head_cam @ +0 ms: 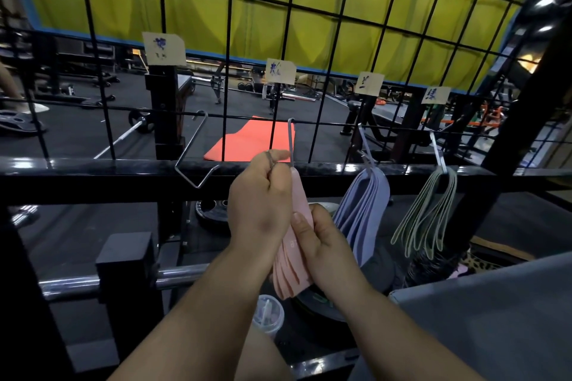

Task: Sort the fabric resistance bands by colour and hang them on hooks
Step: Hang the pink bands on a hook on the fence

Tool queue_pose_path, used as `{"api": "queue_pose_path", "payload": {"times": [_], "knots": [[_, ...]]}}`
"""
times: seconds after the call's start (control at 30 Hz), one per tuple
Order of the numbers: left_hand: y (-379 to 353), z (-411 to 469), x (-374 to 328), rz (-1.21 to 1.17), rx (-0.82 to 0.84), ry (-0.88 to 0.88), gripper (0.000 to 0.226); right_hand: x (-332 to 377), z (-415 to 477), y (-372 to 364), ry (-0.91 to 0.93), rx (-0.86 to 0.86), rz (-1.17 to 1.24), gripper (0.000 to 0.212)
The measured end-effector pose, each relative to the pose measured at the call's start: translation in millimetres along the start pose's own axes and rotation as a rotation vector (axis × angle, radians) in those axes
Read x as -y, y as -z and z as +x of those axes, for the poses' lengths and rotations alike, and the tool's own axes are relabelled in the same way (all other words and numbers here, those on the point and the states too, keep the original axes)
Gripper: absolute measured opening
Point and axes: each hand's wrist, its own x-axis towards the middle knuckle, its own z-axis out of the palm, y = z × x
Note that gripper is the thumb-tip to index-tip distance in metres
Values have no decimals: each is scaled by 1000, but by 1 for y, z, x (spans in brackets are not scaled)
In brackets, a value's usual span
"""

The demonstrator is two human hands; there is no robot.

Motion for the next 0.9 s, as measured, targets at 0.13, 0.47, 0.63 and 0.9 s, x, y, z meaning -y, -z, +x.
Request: {"api": "queue_pose_path", "payload": {"times": [0.13, 0.47, 0.63, 0.9], "knots": [[-1, 3, 1, 86, 32, -22, 37, -1, -2, -1, 24, -50, -48, 15], [-10, -53, 49, -24, 105, -130, 38, -11, -4, 2, -85, 72, 148, 31], [-16, -60, 64, -17, 67, -158, 65, -19, -7, -1, -104, 113, 189, 30], [-17, -67, 76, 32, 72, -189, 54, -28, -10, -3, -90, 113, 142, 23]]}}
